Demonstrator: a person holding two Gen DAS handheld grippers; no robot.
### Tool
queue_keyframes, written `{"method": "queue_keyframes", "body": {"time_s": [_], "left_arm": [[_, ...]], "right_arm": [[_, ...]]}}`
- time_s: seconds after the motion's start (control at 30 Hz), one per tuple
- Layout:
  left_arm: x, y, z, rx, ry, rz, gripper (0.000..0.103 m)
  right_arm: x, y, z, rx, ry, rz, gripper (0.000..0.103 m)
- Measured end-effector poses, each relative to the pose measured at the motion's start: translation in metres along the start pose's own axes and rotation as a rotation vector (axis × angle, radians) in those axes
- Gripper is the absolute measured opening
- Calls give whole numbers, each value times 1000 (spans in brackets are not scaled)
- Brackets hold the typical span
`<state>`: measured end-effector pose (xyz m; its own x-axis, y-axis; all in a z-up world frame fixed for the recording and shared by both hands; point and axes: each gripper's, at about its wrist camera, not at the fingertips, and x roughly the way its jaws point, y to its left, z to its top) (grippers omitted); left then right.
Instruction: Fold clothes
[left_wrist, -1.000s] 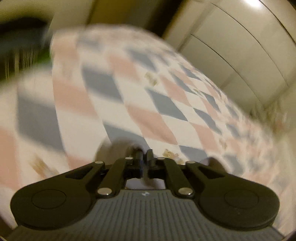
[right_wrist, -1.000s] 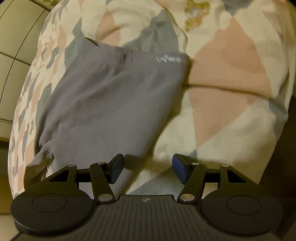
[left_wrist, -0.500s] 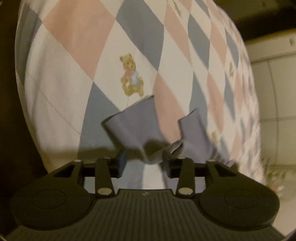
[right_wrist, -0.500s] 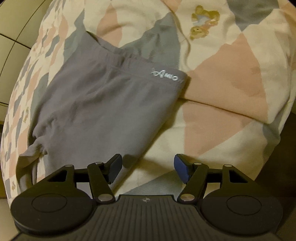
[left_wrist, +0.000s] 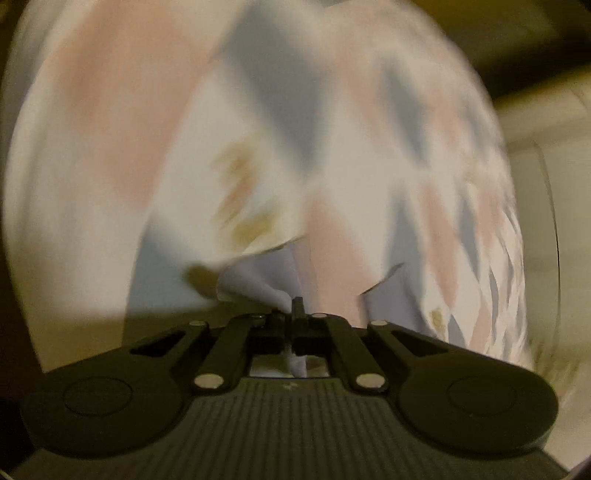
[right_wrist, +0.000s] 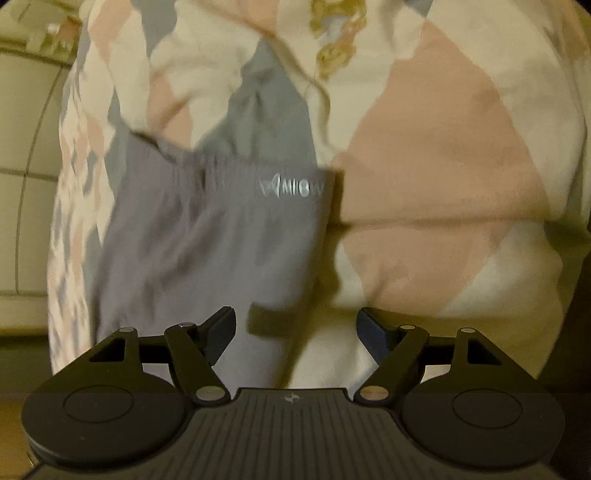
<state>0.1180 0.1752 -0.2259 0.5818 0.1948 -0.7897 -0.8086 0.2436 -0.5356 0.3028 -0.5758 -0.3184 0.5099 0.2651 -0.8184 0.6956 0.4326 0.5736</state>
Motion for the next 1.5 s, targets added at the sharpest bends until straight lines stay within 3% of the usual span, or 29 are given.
{"method": "queue_keyframes", "body": {"time_s": [0.1, 0.13, 0.2, 0.27, 0.3, 0.33, 0.4, 0.43, 0.57, 0.7, 0.77, 0.87, 0.97, 1.0, 1.07, 1.13, 1.17, 1.2, 1.23, 1.3, 1.37, 1.43, 1.5], "left_arm": [[-22, -32, 13, 355, -123, 58, 1], [-19, -32, 16, 402, -108, 83, 1], [2, -17, 20, 375, 11, 132, 3], [23, 6, 19, 264, 95, 184, 4], [28, 16, 18, 198, 103, 189, 5], [29, 26, 16, 133, 87, 177, 5], [31, 36, 17, 47, 65, 168, 0], [30, 32, 20, 65, 49, 174, 0], [13, -3, 42, 248, -44, 155, 0], [-8, -20, 51, 363, -92, 119, 1], [-8, -18, 45, 412, -83, 155, 0], [5, 0, 33, 408, -40, 206, 1], [17, 19, 9, 479, 11, 307, 3], [14, 25, 2, 492, 11, 328, 8], [6, 35, -5, 479, -8, 355, 9], [-3, 36, 1, 455, -51, 406, 11], [-7, 34, 5, 456, -83, 449, 12], [-12, 33, 10, 448, -118, 497, 12], [-17, 32, 14, 425, -153, 532, 14], [-27, 24, 15, 403, -167, 480, 14], [-28, 8, 2, 458, -140, 405, 15], [-18, -9, -21, 538, -80, 342, 24], [0, -14, -42, 567, 3, 353, 32]], "right_arm": [[-2, 5, 11, -39, -25, 4, 70], [0, 7, 15, -56, -23, -9, 69], [5, 6, 22, -74, -25, -21, 66], [9, 5, 28, -83, -25, -30, 51], [11, 4, 31, -84, -24, -32, 26], [13, 3, 33, -85, -23, -34, 12], [9, 11, 34, -129, -36, -39, 6], [5, 17, 34, -161, -47, -41, 5], [-22, 43, 44, -241, -50, -29, 3], [-55, 70, 65, -335, -45, -23, 2], [-65, 75, 73, -364, -38, -32, 2], [-68, 69, 76, -375, -30, -73, 2], [-59, 56, 75, -372, -13, -114, 2], [-51, 51, 70, -402, 2, -159, 2], [-35, 41, 63, -440, 28, -233, 2], [-19, 29, 57, -457, 50, -294, 8], [-15, 24, 56, -454, 57, -340, 19], [-14, 21, 55, -452, 52, -370, 41], [-16, 21, 53, -465, 27, -411, 52], [-23, 27, 49, -531, -26, -469, 53], [-35, 37, 42, -597, -104, -484, 51], [-46, 47, 33, -671, -164, -443, 51], [-51, 54, 25, -727, -198, -387, 51]]}}
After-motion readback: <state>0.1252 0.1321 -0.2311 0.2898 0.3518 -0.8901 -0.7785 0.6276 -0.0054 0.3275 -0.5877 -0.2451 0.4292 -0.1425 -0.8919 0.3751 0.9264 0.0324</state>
